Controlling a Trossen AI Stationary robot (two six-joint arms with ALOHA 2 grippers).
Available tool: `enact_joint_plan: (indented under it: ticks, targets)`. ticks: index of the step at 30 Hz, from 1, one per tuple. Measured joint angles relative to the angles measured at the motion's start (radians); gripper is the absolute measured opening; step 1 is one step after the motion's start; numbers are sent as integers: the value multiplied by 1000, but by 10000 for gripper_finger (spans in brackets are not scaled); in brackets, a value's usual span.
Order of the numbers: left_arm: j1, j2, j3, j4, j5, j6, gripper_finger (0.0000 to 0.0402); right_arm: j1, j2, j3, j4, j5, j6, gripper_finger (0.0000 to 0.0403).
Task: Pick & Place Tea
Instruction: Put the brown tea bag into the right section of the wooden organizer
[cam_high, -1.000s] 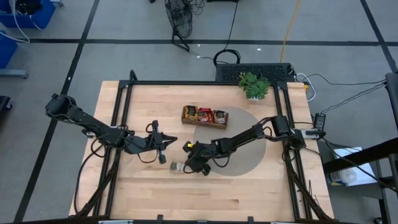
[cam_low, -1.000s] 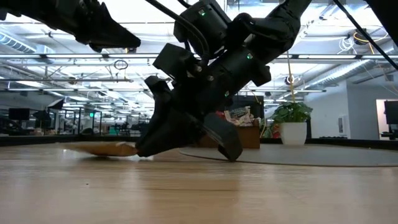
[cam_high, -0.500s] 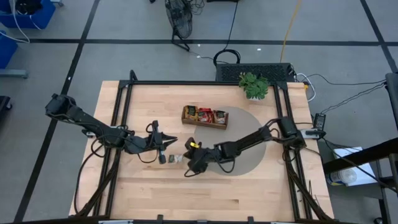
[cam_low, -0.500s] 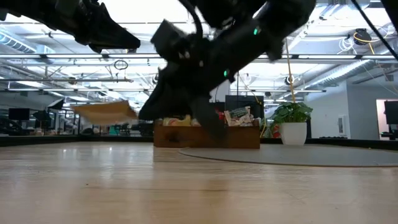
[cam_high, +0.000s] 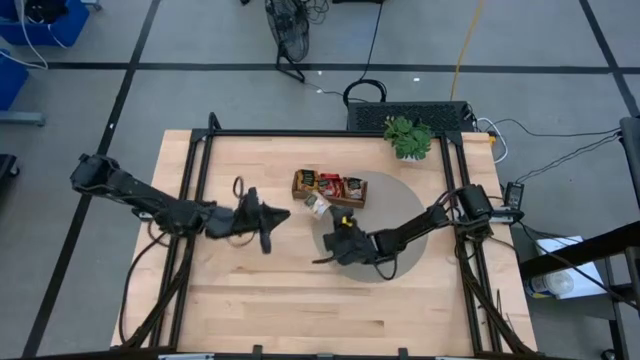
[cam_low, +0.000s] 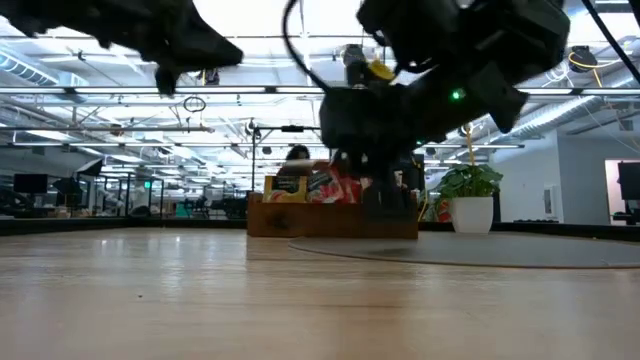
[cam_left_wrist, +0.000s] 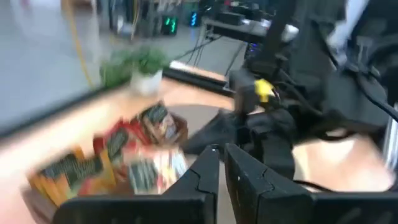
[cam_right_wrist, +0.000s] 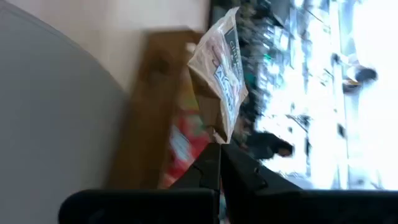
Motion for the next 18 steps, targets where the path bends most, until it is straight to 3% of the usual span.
enact_joint_plan:
  ticks: [4, 11, 18]
  targets:
    - [102, 1, 0, -35, 169, -213, 59, -3, -17, -80, 229, 63, -122, 0]
    - [210, 1, 0, -39, 294, -384, 176, 13, -47, -140, 649, 8, -379, 0]
    - [268, 66, 2, 18, 339, -484, 240, 24, -51, -140, 677, -93, -398, 0]
